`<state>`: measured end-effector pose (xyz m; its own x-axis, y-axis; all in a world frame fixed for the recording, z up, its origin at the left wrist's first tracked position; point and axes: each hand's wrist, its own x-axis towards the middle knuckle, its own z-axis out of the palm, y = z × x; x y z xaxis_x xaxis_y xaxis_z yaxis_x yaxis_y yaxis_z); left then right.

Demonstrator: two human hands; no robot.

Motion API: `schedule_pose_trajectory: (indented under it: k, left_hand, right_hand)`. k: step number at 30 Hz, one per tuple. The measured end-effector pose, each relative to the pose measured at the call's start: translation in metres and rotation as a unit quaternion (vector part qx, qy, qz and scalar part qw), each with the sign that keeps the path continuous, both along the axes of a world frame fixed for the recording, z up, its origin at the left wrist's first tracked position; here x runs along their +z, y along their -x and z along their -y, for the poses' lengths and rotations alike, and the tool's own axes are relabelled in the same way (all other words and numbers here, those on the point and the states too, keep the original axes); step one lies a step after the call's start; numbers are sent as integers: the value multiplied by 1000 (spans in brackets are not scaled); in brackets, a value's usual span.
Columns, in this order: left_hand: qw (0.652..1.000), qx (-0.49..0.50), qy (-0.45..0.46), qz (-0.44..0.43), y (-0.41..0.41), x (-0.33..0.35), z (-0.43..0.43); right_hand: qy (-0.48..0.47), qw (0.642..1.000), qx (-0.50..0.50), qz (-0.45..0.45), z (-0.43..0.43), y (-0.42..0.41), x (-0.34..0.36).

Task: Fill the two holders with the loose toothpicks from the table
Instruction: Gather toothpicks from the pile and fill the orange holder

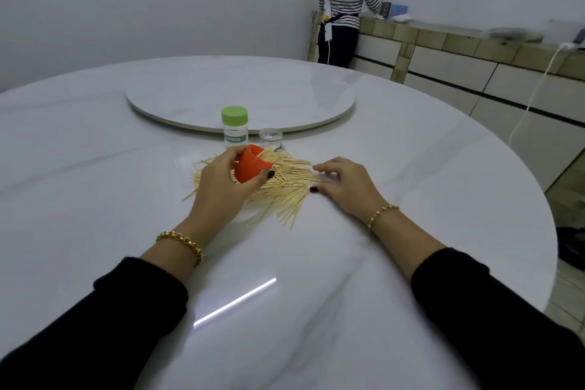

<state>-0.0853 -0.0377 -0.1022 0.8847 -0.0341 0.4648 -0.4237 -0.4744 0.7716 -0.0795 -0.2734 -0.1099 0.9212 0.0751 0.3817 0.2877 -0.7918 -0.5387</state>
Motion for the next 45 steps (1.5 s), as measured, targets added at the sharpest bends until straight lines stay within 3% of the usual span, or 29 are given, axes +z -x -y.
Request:
schedule_pose_trajectory:
  k: [5,11,16,24,36,41,45]
  left_hand:
    - [1000,3,-2,-6,0,0,1]
    - [1000,6,-4,-7,0,2,0]
    - [1000,12,-8,-12,0,3,0]
    - [1000,8,0,-24,-3,2,-2]
    - [999,13,-4,-34,-5,1,-4]
    - [999,16,-15,-30,-6,0,-4]
    - [999,15,-19,-21,-7,0,-5]
  right_hand:
    - [48,999,-2,5,-18,-19,-6]
    - [119,990,-3,76,-28,-28,-6]
    - [161,985,-12,65,-33,-35,-1]
    - [135,989,-27,62,-35,-42,5]
    - [-48,974,-4,222,-35,-35,14]
    - [-49,963,40,260,-43,-30,17]
    - [30,957,69,281,-51,-27,19]
